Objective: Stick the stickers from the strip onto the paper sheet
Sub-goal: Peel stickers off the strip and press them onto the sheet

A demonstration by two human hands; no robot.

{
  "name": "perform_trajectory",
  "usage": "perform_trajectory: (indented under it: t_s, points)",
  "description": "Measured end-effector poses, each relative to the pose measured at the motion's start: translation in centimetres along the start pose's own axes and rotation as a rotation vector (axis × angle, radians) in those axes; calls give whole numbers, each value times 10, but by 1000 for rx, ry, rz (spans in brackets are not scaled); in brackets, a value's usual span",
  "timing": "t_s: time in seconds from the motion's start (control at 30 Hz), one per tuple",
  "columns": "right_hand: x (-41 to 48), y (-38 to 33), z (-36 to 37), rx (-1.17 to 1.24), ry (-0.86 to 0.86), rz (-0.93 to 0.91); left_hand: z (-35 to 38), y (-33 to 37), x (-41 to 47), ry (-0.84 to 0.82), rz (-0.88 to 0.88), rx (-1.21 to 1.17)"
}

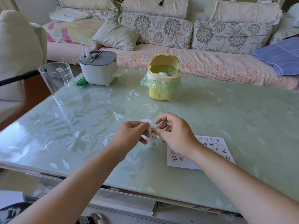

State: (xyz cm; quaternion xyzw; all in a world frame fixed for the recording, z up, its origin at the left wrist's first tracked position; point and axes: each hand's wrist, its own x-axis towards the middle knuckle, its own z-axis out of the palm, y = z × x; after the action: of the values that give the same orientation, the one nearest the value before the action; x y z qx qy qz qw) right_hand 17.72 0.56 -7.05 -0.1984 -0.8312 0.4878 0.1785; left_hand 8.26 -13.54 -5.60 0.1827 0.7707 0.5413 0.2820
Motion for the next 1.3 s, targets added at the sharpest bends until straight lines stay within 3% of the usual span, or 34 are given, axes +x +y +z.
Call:
perform_trajectory:
  t_s: [0.37,0.6,0.87,0.97,1.1,1.3]
  points:
    - [0,2,0,-92,53,-69,1,0,2,11,48,3]
    - [-3,1,2,-294,138,-233,0,0,2,32,58,32]
    - [-2,4,4,-335,153,-289,4,-3,5,45,5,76]
    - [-2,3,4,-244,111,-233,4,-6,8,57,-9,115]
    - [-2,1,1,-102,32,-94,3,-14,14,99,43,349]
    - [-5,-3,-8,28,-21,85,2,-15,11,232,198,912]
